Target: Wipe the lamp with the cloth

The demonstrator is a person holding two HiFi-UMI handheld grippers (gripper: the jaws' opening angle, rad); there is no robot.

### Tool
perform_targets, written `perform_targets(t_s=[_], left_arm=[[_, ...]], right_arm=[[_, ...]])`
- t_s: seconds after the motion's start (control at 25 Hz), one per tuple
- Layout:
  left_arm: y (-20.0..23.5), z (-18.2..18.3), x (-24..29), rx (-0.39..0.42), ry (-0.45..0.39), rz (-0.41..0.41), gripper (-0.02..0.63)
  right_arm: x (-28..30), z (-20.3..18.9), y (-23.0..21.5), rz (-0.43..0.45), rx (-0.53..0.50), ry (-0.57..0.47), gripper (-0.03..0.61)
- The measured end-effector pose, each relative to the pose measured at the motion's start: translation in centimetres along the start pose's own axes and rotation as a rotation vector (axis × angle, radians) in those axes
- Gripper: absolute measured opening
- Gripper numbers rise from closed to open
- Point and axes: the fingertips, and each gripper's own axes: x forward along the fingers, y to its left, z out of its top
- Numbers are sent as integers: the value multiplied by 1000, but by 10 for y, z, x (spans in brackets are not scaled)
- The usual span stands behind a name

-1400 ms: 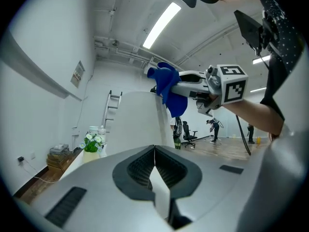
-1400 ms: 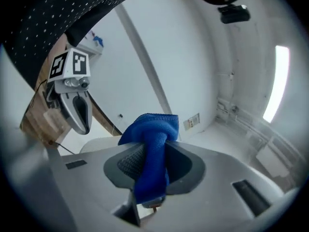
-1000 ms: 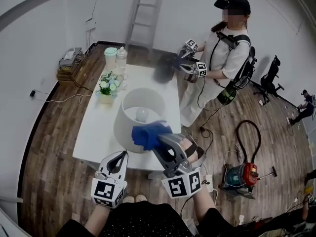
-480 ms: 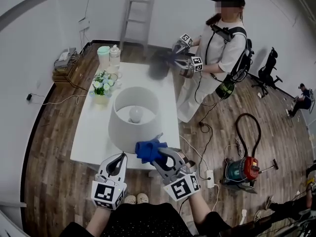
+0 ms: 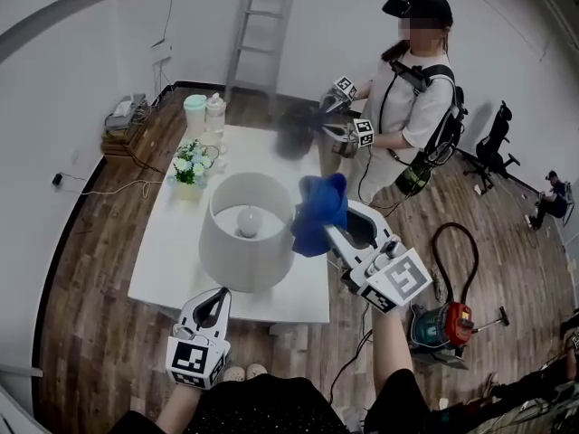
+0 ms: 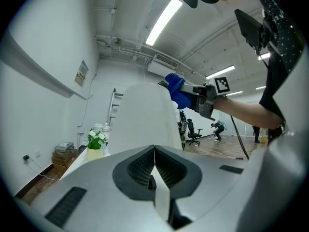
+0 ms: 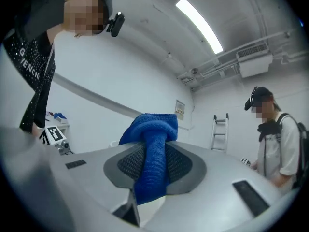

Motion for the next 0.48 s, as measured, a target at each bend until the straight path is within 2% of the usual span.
perform_targets(t_s=[0.24,0.48], left_arm=[[-1,2,4,7,6,7,11],[-4,5,7,17,6,1,11]], right_arm=[[16,-50,5,123,207,37,106],[4,-122,2,120,252,196,104]])
